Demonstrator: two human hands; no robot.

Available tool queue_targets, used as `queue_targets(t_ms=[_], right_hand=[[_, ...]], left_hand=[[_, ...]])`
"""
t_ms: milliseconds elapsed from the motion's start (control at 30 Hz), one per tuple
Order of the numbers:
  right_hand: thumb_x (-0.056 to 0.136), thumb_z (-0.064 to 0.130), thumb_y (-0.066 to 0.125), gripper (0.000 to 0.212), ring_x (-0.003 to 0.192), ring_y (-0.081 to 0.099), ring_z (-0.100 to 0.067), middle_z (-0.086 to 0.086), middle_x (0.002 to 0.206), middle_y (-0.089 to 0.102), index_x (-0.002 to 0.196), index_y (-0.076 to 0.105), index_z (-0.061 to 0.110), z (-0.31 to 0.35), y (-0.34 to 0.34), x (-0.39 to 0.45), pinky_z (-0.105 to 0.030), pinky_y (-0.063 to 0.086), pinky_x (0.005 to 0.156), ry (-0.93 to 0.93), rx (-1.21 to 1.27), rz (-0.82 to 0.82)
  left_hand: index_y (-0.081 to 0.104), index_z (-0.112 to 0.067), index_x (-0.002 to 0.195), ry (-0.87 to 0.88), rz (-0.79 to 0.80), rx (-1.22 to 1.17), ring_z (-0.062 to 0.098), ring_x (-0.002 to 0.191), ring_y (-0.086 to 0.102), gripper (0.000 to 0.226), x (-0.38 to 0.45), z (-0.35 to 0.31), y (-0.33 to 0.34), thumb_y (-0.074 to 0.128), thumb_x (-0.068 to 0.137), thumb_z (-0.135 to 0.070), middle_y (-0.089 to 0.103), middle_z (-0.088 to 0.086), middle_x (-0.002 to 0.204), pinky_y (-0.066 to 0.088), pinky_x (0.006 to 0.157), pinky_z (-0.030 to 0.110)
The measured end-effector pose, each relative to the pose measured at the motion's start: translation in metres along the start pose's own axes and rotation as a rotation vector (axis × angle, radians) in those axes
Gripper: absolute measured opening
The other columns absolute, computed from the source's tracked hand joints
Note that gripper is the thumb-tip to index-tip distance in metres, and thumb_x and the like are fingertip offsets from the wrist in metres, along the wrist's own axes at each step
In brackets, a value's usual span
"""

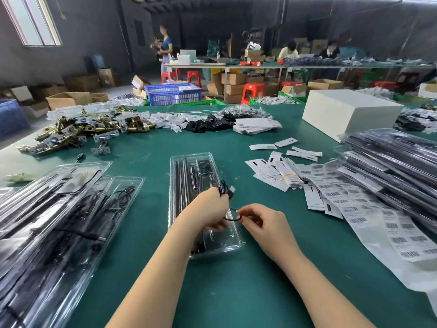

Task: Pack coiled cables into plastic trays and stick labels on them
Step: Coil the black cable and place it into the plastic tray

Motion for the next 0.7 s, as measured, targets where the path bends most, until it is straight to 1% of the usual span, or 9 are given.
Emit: queue_targets(t_ms=[67, 133, 200, 267, 333, 400, 533, 633, 700], right_hand=[[0.083, 0.012, 0.071, 0.024, 0.076, 0.064, -0.003, 0.023, 0.079, 0.069, 0.085, 0.074, 0.036, -0.001, -0.003, -0.001, -0.023, 0.051, 0.074, -0.015, 0.015, -0.047], [0.081, 0.011, 0.073, 0.02, 0.079, 0.064, -0.001, 0.022, 0.079, 0.069, 0.088, 0.077, 0.029, -0.003, -0.006, -0.002, -0.024, 0.051, 0.075, -0.014, 0.039, -0.093], [0.08, 0.01, 0.075, 0.018, 0.079, 0.064, -0.001, 0.019, 0.08, 0.07, 0.087, 0.079, 0.025, -0.004, -0.008, -0.003, -0.025, 0.051, 0.075, -0.016, 0.076, -0.128], [0.077, 0.008, 0.076, 0.015, 0.078, 0.063, -0.002, 0.016, 0.079, 0.07, 0.084, 0.079, 0.021, -0.002, -0.011, -0.003, -0.026, 0.051, 0.074, -0.028, 0.08, -0.16], [0.075, 0.006, 0.077, 0.013, 0.076, 0.062, -0.006, 0.013, 0.078, 0.069, 0.08, 0.078, 0.019, 0.003, -0.014, -0.003, -0.029, 0.05, 0.071, -0.079, 0.027, -0.184], [0.072, 0.004, 0.079, 0.014, 0.074, 0.063, -0.01, 0.007, 0.079, 0.069, 0.078, 0.075, 0.016, 0.011, -0.017, -0.005, -0.032, 0.052, 0.068, -0.178, -0.071, -0.2], [0.068, 0.002, 0.08, 0.015, 0.065, 0.064, -0.019, 0.002, 0.072, 0.068, 0.074, 0.073, 0.013, 0.03, -0.016, -0.012, -0.03, 0.052, 0.055, -0.422, -0.244, -0.204], [0.068, 0.008, 0.082, 0.012, 0.062, 0.064, -0.019, 0.003, 0.07, 0.069, 0.075, 0.074, 0.014, 0.038, -0.014, -0.017, -0.026, 0.05, 0.052, -0.508, -0.25, -0.183], [0.068, 0.012, 0.086, 0.015, 0.067, 0.066, -0.016, 0.004, 0.076, 0.072, 0.078, 0.075, 0.014, 0.04, -0.013, -0.019, -0.027, 0.052, 0.057, -0.51, -0.199, -0.152]], left_hand=[[0.043, -0.012, 0.078, -0.051, 0.073, 0.164, 0.01, 0.034, 0.056, 0.03, -0.003, 0.002, 0.012, 0.034, 0.103, -0.024, 0.06, 0.007, 0.062, 0.045, 0.037, 0.017], [0.046, -0.013, 0.072, -0.047, 0.099, 0.301, 0.009, 0.038, 0.055, 0.034, -0.002, 0.002, 0.017, 0.034, 0.103, -0.025, 0.059, 0.002, 0.061, 0.044, 0.039, 0.017], [0.046, -0.01, 0.073, -0.043, 0.136, 0.291, 0.015, 0.042, 0.049, 0.032, -0.001, 0.0, 0.02, 0.035, 0.102, -0.02, 0.063, 0.005, 0.068, 0.039, 0.04, 0.019], [0.044, -0.006, 0.079, -0.037, 0.197, 0.235, 0.019, 0.042, 0.041, 0.025, 0.0, -0.006, 0.021, 0.035, 0.1, -0.016, 0.069, 0.011, 0.08, 0.032, 0.037, 0.017], [0.046, -0.005, 0.082, -0.043, 0.243, 0.292, 0.019, 0.042, 0.037, 0.02, 0.0, -0.009, 0.021, 0.037, 0.098, -0.013, 0.07, 0.018, 0.086, 0.028, 0.038, 0.016], [0.048, -0.006, 0.08, -0.069, 0.274, 0.367, 0.019, 0.043, 0.035, 0.02, 0.002, -0.011, 0.022, 0.036, 0.095, -0.009, 0.062, 0.021, 0.074, 0.026, 0.04, 0.019], [0.045, -0.006, 0.07, -0.125, 0.34, 0.548, 0.014, 0.032, 0.03, 0.024, 0.006, -0.016, 0.023, 0.034, 0.091, -0.006, 0.044, 0.006, 0.043, 0.026, 0.037, 0.014], [0.038, -0.011, 0.068, -0.198, 0.415, 0.654, 0.012, 0.034, 0.023, 0.021, 0.008, -0.019, 0.023, 0.036, 0.089, -0.009, 0.032, 0.0, 0.043, 0.021, 0.039, 0.013], [0.036, -0.013, 0.067, -0.246, 0.45, 0.729, 0.01, 0.032, 0.023, 0.021, 0.009, -0.019, 0.021, 0.035, 0.088, -0.01, 0.029, -0.003, 0.04, 0.021, 0.039, 0.012]])
Point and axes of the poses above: each hand's wrist, its own x-axis towards the middle knuckle, its own y-axis out of the palm, z = x × y, the point moved 6 cm from there along x, towards the middle knuckle
